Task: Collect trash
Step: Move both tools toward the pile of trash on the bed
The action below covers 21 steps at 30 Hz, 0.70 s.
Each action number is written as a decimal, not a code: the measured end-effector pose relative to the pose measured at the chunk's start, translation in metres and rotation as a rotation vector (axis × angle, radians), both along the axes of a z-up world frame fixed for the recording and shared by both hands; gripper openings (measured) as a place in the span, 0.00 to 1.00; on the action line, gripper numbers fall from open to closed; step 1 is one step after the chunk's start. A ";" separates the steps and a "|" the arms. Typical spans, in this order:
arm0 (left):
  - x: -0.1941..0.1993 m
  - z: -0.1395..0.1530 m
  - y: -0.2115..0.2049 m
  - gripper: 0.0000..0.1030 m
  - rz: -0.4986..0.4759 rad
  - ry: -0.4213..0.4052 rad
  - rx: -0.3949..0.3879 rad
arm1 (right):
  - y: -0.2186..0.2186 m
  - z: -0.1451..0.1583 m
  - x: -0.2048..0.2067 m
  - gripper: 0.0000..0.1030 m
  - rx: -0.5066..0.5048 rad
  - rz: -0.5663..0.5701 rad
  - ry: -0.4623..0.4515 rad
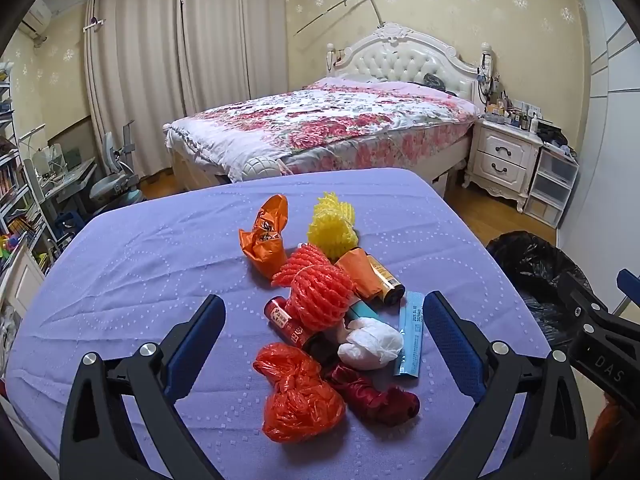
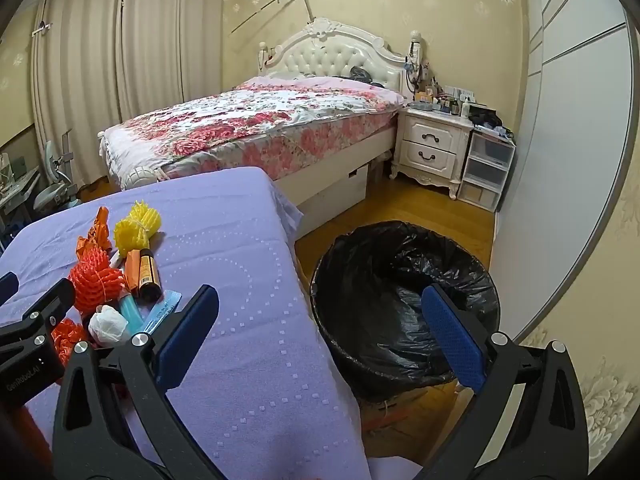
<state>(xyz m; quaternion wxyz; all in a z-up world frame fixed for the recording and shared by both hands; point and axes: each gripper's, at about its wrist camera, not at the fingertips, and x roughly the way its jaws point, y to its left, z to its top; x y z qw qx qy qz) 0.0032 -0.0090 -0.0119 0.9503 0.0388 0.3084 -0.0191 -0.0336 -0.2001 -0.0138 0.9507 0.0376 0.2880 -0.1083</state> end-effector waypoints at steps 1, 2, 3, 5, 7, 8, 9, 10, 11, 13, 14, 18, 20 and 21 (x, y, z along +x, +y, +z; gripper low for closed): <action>0.000 0.000 0.000 0.94 0.000 -0.001 0.000 | 0.000 0.000 0.000 0.96 -0.001 0.000 -0.002; 0.000 0.000 0.000 0.94 0.000 0.000 0.001 | -0.001 0.000 -0.001 0.96 -0.002 0.001 -0.002; 0.000 0.000 0.000 0.94 -0.002 0.000 0.002 | -0.001 0.000 -0.001 0.96 -0.001 0.001 -0.002; 0.000 0.000 0.000 0.94 -0.001 0.001 0.002 | -0.002 0.000 -0.001 0.96 -0.002 0.001 -0.002; 0.000 0.000 0.000 0.94 -0.003 0.002 0.001 | -0.002 0.000 -0.002 0.96 -0.001 0.001 -0.003; 0.000 0.000 0.000 0.94 -0.003 0.003 0.001 | -0.002 0.000 -0.001 0.96 -0.001 0.002 -0.002; 0.000 0.000 0.000 0.94 -0.004 0.003 0.001 | -0.002 0.000 -0.001 0.96 0.000 0.002 -0.002; -0.001 0.000 0.000 0.94 -0.005 0.003 0.000 | -0.002 0.000 -0.001 0.96 0.000 0.002 -0.001; -0.001 0.000 0.000 0.94 -0.005 0.003 0.001 | -0.002 0.001 -0.001 0.96 -0.001 0.003 -0.001; -0.001 0.000 -0.001 0.94 -0.006 0.002 0.000 | -0.002 0.001 -0.002 0.96 -0.002 0.003 -0.001; -0.001 0.000 -0.001 0.94 -0.006 0.002 0.001 | -0.002 0.001 -0.002 0.96 -0.003 0.003 -0.001; 0.000 0.000 -0.002 0.94 -0.008 0.003 0.000 | -0.004 0.002 -0.002 0.96 0.001 0.003 0.003; -0.001 0.000 -0.003 0.94 -0.009 0.003 0.000 | -0.004 0.002 -0.003 0.96 0.001 0.003 0.003; 0.000 0.000 -0.003 0.94 -0.008 0.002 0.001 | -0.004 0.002 -0.002 0.96 0.002 0.003 0.003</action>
